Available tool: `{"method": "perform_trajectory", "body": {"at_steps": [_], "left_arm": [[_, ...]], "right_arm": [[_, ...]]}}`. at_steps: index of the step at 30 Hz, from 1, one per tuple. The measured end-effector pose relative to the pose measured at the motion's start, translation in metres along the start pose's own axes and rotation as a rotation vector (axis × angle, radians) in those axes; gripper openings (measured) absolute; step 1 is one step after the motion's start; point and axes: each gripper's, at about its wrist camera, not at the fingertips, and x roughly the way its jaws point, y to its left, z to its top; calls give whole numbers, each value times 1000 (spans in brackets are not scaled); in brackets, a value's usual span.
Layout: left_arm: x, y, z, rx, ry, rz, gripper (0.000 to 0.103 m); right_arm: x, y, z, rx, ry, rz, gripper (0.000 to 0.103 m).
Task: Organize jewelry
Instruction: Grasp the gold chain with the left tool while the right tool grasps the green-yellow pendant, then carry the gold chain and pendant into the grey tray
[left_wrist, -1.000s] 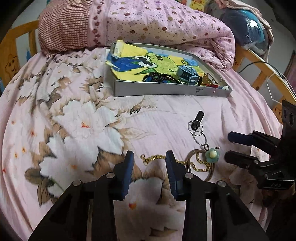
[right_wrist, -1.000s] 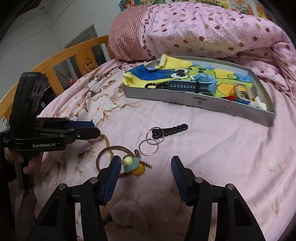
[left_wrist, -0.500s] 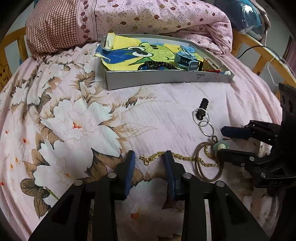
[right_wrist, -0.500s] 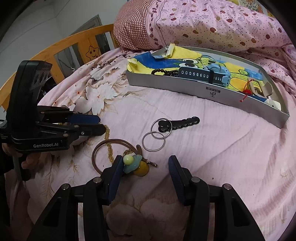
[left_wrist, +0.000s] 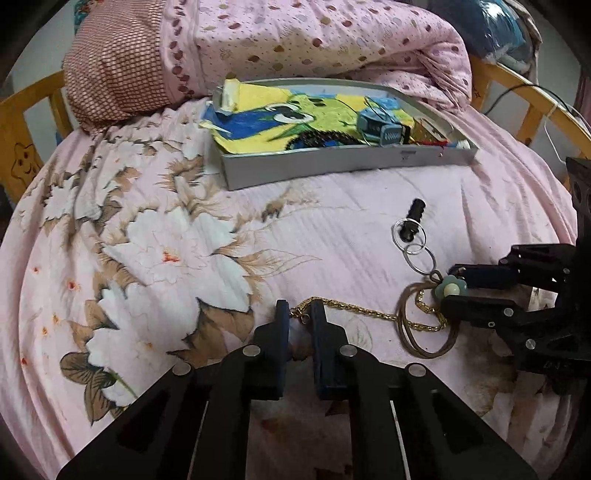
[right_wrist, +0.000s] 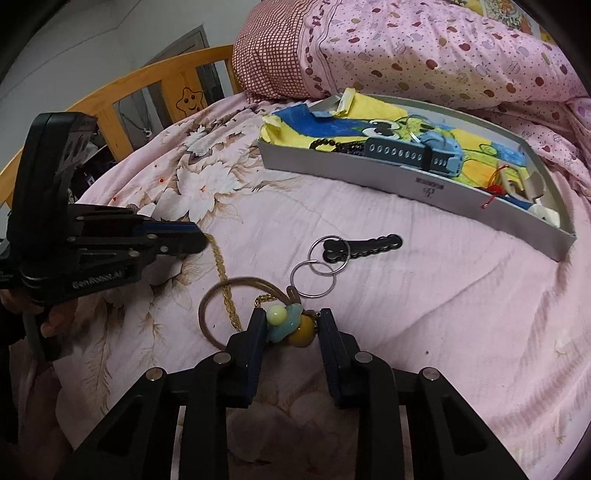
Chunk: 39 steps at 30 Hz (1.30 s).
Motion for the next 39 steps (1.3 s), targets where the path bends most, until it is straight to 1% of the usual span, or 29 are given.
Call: {"method": "perform_trajectory", "body": {"at_steps": [6, 10, 13, 18, 25, 29, 33, 35, 39], "left_arm": [[-22, 7, 3, -56, -54, 7, 8], [-39, 3, 9, -52, -97, 0, 8], [-46, -1, 12, -39, -115, -1, 8], [-58, 0, 16, -66, -141, -18, 8], [-72, -7, 29, -39, -178, -26, 8], [-80, -15, 46, -13, -210, -33, 8], [-88, -24, 70, 14, -252, -43, 8], [-89, -28, 80, 28, -272, -43, 8], [-88, -36, 110, 45, -320, -36, 8]], "right_arm": [[-20, -2, 4, 13, -57, -35, 26], [-31, -4, 7, 21, -86, -50, 26], [-36, -4, 9, 26, -95, -67, 25], [-50, -10, 11, 42, -130, -85, 25], [-60, -21, 16, 63, -183, -103, 25], [-67, -33, 23, 91, -242, -112, 25], [-72, -50, 40, 102, -315, -137, 25], [-72, -62, 49, 114, -344, -152, 25], [-78, -91, 62, 180, -397, -164, 25]]}}
